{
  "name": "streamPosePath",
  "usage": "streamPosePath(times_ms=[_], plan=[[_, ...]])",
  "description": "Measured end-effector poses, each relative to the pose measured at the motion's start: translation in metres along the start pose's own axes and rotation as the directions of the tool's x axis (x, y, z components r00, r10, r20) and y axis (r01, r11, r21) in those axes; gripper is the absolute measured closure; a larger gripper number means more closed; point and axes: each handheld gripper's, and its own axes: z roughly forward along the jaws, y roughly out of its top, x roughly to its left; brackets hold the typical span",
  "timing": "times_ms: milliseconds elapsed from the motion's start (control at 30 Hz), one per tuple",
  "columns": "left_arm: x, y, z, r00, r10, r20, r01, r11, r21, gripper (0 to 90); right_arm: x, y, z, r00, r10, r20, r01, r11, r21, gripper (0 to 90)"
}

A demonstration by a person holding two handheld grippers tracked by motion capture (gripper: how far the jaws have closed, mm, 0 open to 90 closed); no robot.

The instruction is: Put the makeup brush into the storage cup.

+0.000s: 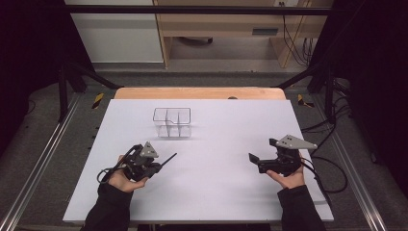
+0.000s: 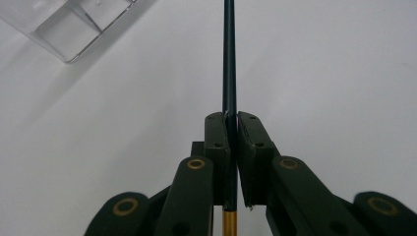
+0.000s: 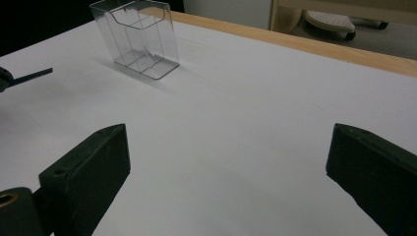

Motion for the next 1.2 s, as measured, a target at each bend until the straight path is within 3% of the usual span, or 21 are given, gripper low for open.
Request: streamPosePath(times_ms=[433, 700, 1200], plan=[[-0.019, 0.012, -0.002, 0.9971, 0.074, 0.020, -0.074, 0.9970, -0.024, 82.9, 0.005, 0.001, 0.001, 0.9997, -0.023, -0.012, 0.023, 1.000, 0.010, 3.4], [-0.027, 0.017, -0.002, 0.9947, 0.099, 0.028, -0.097, 0.9944, -0.042, 82.9, 0.008, 0.001, 0.005, 0.9991, -0.038, -0.017, 0.038, 0.999, 0.026, 3.5], [-0.036, 0.040, 0.001, 0.9786, 0.198, 0.056, -0.196, 0.9796, -0.046, 82.9, 0.026, 0.006, 0.024, 0.9880, -0.144, -0.054, 0.149, 0.983, 0.104, 4.9]])
